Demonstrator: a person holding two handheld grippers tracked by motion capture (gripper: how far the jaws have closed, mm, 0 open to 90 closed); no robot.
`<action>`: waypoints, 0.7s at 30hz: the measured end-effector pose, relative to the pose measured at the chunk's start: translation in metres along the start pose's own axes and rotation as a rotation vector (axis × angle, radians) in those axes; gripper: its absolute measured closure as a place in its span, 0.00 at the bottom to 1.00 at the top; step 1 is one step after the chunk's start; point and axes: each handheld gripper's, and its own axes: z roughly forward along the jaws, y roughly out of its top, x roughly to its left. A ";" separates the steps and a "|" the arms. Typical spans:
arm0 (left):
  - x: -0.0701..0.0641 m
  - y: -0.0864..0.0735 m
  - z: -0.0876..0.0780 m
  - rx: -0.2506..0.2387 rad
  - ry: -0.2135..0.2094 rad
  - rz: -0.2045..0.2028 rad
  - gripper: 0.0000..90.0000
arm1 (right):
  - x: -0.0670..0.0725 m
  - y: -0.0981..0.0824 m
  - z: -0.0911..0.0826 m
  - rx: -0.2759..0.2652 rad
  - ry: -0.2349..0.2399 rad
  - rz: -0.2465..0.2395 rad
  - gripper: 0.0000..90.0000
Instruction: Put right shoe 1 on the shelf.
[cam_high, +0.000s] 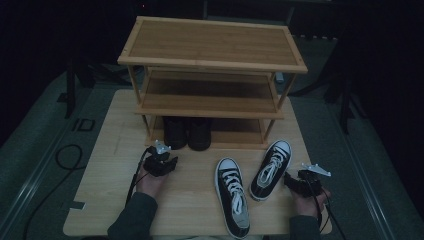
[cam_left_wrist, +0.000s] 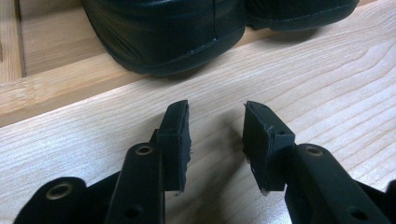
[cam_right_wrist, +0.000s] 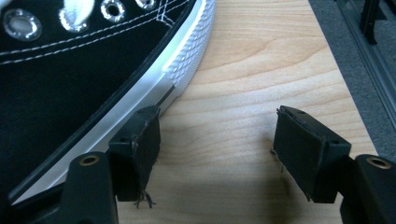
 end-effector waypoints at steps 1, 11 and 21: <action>0.000 -0.001 0.000 -0.005 0.001 0.004 0.67 | 0.000 0.000 0.000 0.002 0.001 -0.001 0.37; 0.000 -0.004 0.000 -0.026 -0.001 0.020 0.66 | -0.001 0.005 -0.010 0.018 0.056 -0.004 0.53; 0.000 -0.005 -0.001 -0.024 0.004 0.020 0.62 | 0.002 0.017 -0.034 -0.010 0.101 -0.106 0.76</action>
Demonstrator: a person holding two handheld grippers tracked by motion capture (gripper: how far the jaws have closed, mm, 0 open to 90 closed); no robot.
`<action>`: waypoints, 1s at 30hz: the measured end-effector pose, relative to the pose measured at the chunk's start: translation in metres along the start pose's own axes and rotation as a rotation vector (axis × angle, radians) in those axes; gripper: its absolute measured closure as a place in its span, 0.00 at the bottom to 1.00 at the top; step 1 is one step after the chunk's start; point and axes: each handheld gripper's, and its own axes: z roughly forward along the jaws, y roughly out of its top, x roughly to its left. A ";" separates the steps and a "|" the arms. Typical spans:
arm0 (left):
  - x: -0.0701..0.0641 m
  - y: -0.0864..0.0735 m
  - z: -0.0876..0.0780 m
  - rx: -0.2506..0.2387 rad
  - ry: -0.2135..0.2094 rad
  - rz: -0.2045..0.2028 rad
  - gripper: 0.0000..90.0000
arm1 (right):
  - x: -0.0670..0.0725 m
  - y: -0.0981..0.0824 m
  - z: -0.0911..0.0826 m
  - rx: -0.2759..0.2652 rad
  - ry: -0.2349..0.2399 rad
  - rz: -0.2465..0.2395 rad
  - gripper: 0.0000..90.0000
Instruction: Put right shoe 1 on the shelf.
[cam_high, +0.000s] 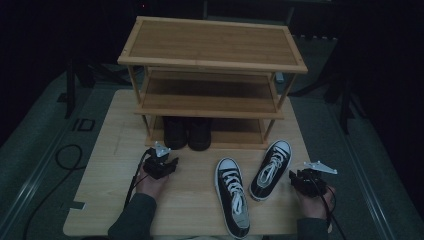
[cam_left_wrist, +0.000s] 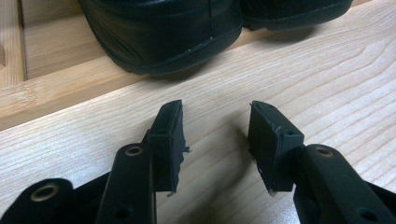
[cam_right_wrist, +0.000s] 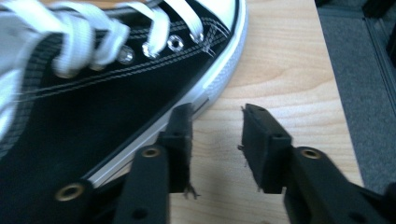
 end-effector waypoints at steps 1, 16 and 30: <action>0.000 0.000 0.000 0.000 0.001 -0.001 0.62 | 0.000 0.002 -0.004 -0.005 0.011 -0.005 0.79; 0.000 0.000 0.000 0.000 -0.001 0.000 0.61 | 0.016 0.032 -0.041 -0.080 0.112 -0.103 0.99; 0.000 0.000 0.000 0.000 -0.003 0.002 0.61 | 0.057 0.032 -0.053 -0.072 0.267 -0.200 0.95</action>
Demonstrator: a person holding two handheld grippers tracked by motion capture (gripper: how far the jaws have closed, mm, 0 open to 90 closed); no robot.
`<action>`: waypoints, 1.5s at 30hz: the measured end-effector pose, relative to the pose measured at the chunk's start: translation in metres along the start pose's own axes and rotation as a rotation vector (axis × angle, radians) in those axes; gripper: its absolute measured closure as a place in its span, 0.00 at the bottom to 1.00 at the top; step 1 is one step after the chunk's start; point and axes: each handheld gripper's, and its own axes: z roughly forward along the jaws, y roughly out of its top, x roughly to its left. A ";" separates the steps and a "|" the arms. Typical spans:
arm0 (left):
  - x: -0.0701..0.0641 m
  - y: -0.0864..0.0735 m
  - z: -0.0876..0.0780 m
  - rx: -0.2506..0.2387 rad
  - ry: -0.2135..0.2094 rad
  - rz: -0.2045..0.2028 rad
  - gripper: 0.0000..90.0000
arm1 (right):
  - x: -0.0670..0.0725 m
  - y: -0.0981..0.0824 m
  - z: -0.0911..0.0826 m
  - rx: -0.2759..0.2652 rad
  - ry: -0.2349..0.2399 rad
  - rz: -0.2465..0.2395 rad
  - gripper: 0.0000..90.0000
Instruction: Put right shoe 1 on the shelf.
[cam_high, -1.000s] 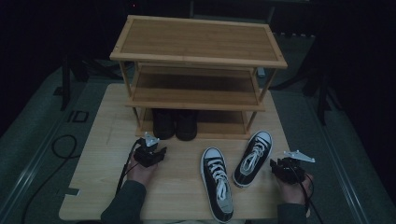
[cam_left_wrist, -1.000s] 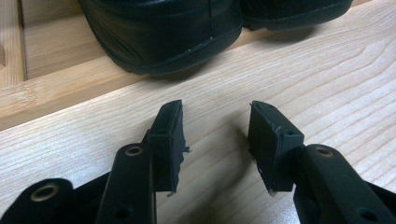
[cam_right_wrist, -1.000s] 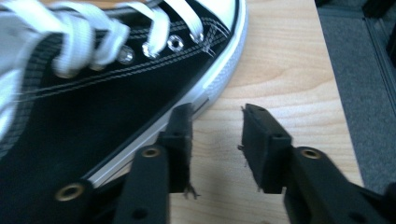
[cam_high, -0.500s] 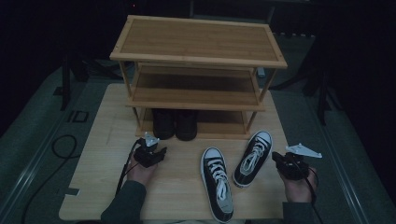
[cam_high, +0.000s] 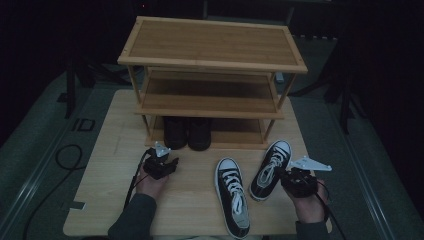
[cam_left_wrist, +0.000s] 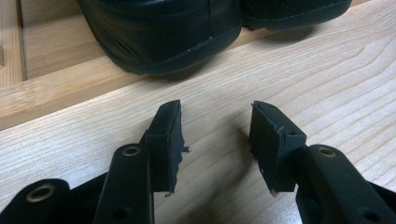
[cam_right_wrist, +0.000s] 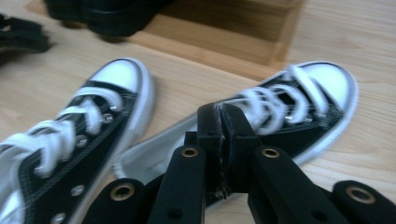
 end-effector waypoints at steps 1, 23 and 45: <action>0.000 0.000 0.000 0.000 0.000 0.000 0.61 | 0.006 0.001 0.001 0.005 0.011 -0.013 0.94; 0.000 0.000 0.000 0.000 0.000 -0.001 0.61 | 0.058 -0.009 0.008 0.078 0.128 -0.136 0.81; 0.000 0.000 0.000 0.000 -0.001 0.000 0.61 | 0.098 -0.026 0.024 0.239 0.093 -0.248 0.83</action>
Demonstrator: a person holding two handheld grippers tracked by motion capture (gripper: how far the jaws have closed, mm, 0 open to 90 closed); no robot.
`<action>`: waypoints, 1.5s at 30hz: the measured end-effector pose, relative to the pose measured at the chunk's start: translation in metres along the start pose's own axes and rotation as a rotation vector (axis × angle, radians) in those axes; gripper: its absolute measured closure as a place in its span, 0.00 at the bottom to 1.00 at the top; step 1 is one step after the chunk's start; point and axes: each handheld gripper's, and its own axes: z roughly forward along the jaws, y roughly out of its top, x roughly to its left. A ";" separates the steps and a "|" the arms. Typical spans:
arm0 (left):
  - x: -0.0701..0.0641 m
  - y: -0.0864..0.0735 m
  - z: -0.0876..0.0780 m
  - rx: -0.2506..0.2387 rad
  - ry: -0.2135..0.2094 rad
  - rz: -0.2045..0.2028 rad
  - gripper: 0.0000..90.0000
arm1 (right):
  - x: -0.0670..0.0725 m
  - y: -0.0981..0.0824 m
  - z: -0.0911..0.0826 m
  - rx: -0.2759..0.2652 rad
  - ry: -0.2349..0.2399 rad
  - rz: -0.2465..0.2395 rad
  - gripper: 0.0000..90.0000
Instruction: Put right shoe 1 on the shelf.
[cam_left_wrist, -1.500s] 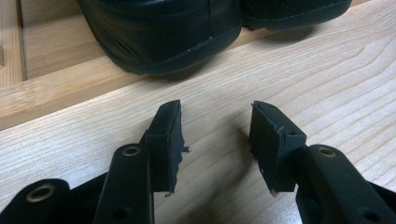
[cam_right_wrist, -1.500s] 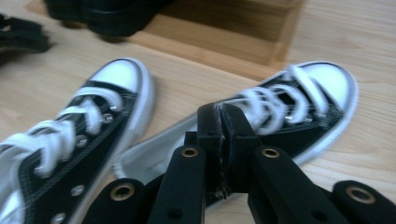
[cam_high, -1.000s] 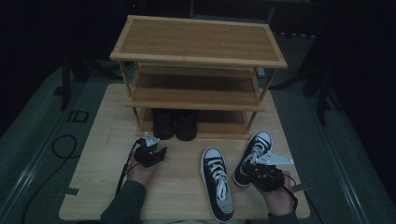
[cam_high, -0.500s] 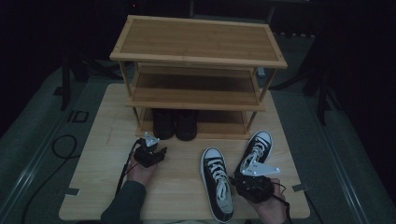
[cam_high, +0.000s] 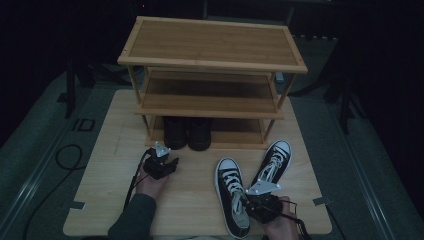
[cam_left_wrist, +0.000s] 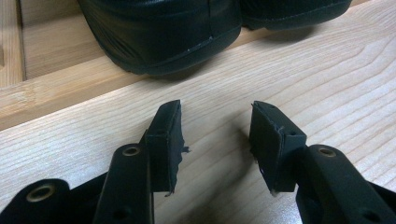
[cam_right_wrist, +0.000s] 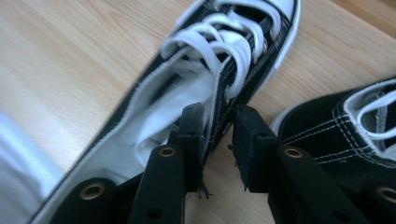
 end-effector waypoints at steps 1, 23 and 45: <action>0.000 0.000 0.000 0.000 0.000 -0.001 0.61 | 0.000 0.001 0.003 0.007 0.001 0.007 0.84; 0.000 0.000 0.000 -0.001 0.000 -0.001 0.60 | -0.023 0.012 0.012 -0.026 0.034 0.179 0.97; 0.000 0.000 0.000 0.000 0.000 -0.001 0.60 | -0.032 0.037 0.010 -0.097 0.039 0.201 0.97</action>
